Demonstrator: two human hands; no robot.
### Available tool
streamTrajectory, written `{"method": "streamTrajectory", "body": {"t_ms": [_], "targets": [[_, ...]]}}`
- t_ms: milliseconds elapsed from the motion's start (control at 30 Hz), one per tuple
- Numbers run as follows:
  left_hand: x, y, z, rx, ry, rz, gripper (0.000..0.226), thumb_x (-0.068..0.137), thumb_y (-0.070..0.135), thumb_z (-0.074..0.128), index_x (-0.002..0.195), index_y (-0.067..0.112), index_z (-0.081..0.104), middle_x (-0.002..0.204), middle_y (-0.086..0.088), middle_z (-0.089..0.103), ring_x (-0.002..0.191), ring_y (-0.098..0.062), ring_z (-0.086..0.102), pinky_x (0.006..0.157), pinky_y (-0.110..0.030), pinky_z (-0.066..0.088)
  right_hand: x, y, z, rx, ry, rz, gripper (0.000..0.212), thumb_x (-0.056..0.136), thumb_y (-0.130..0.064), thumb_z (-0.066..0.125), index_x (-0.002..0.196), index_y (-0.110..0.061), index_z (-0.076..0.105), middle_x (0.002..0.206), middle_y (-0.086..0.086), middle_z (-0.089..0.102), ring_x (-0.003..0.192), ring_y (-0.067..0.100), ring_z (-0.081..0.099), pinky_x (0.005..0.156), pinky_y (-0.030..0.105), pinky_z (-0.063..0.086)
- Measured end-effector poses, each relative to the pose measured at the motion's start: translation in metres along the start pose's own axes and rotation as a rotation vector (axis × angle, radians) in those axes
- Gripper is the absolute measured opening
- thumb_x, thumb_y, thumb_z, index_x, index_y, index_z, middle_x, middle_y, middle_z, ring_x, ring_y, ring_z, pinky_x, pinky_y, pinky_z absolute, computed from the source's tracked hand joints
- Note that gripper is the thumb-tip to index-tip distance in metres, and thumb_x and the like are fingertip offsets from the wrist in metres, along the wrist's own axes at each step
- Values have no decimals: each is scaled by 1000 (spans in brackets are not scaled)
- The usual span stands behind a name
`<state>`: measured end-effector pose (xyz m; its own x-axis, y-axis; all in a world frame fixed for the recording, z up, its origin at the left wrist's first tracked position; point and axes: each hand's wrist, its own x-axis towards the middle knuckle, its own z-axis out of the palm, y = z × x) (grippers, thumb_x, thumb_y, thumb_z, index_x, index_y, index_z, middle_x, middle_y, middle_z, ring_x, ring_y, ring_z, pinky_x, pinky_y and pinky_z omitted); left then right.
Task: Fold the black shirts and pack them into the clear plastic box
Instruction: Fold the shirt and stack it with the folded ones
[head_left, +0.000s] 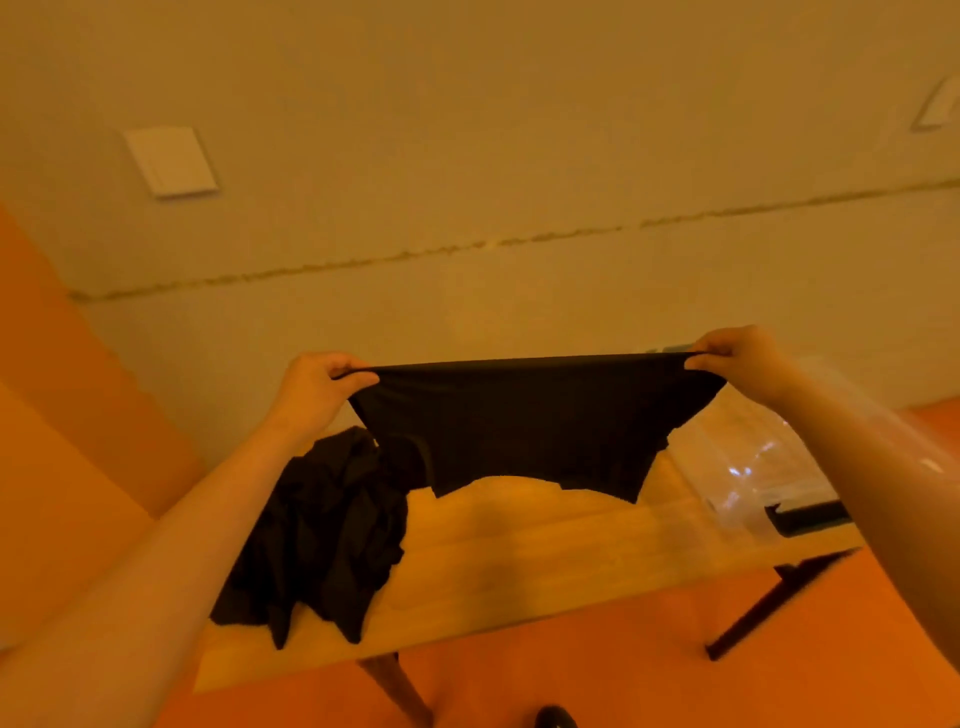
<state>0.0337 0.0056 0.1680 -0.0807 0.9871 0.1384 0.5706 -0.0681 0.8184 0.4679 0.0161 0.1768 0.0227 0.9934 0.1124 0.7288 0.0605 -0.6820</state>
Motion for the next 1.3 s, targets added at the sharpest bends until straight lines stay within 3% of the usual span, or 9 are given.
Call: {"method": "streamTrajectory", "body": {"t_ms": [267,433,600,667,833,1000,1100,1233,1300], "targets": [[-37,1,-30,-71,-3,-16,18,86,8,63,74,21,65,60,13,67,61,-4,62,63,-19,51,-36,-21,-30,13,-2,-86,18,91,3,51,91,-6,66,84,9,63,80,20,57,73,26,42],[-41,-16,-29,-125,-56,-109,9,88,11,61,86,9,69,85,-19,68,74,-30,59,65,-36,46,-35,-17,-24,58,-88,-11,26,91,4,51,81,-16,66,83,2,64,73,5,61,64,17,49],[-12,-40,-8,-125,-102,-205,12,88,7,59,80,11,67,68,0,68,53,-2,61,47,-11,46,8,-4,3,33,-169,50,17,90,1,54,87,-8,68,85,8,64,81,18,59,74,21,48],[10,-57,4,-114,-142,-262,14,88,6,59,78,12,66,58,6,68,50,0,61,47,-10,47,37,8,23,3,-240,64,19,90,2,52,94,-9,67,85,6,62,82,16,58,71,14,47],[83,-122,54,-2,-250,-448,15,90,10,58,78,18,63,73,3,66,63,-5,61,49,-14,46,140,63,103,-141,-485,137,24,94,-1,46,107,-5,66,102,6,59,98,17,52,86,28,38],[151,-195,118,199,-293,-531,10,90,17,59,83,13,65,75,5,60,66,-10,56,54,-19,41,234,126,207,-319,-646,159,17,95,-10,50,90,-6,66,104,18,63,101,32,57,83,35,40],[171,-227,144,462,-236,-443,21,91,16,57,103,2,67,92,-15,68,83,-30,62,67,-32,44,263,142,249,-438,-682,196,27,97,-6,45,120,-5,59,123,17,57,112,32,52,91,38,42],[153,-226,169,723,30,-143,31,83,5,63,112,-6,59,109,-28,61,97,-45,59,81,-52,49,243,141,273,-599,-311,-39,45,92,-2,48,137,-4,41,140,20,42,124,37,43,100,47,38],[120,-212,197,733,-30,10,38,83,14,61,117,-1,58,118,-23,59,107,-41,57,90,-52,46,209,137,283,-589,-254,-156,48,91,-9,54,136,-2,42,140,20,43,126,36,43,104,46,35]]}}
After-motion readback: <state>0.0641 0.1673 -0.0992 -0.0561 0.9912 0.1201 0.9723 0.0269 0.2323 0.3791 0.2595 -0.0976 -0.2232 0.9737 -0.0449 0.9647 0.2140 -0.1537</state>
